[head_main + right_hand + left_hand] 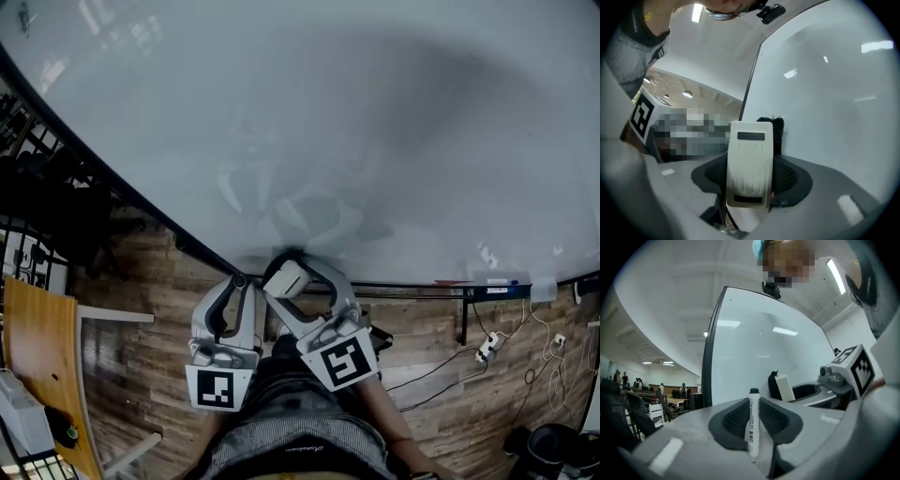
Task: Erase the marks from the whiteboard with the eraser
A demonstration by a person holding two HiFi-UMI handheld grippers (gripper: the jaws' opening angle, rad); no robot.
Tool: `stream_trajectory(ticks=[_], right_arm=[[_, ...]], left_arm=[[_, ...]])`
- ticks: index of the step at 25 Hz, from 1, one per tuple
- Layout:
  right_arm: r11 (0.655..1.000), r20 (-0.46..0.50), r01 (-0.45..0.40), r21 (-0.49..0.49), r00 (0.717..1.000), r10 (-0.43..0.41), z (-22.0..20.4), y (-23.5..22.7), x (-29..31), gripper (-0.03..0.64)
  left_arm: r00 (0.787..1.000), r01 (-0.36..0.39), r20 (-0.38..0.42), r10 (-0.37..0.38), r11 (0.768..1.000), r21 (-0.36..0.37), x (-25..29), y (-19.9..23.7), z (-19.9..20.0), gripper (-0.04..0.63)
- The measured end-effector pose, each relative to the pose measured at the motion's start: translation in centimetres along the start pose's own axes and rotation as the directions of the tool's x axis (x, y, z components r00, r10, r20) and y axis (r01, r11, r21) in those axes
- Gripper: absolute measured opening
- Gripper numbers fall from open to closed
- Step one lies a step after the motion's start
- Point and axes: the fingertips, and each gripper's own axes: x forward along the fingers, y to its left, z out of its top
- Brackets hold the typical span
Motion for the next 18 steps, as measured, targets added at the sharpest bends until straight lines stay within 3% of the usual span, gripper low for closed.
stream_trajectory(ticks=[8,18], right_arm=[[0.997,-0.029,0.07,-0.022,0.997,-0.07,-0.5,-2.6,-3.4,0.261],[0.966,-0.055,0.257,-0.029,0.964,-0.258,-1.9,-8.8,-10.7,0.26]], left_arm=[[0.997,0.071,0.045,-0.07,0.997,-0.018,1.5,-3.2,1.4,0.072],[0.983,0.179,0.056,-0.177,0.984,-0.022,3.6,-9.5,2.1,0.072]])
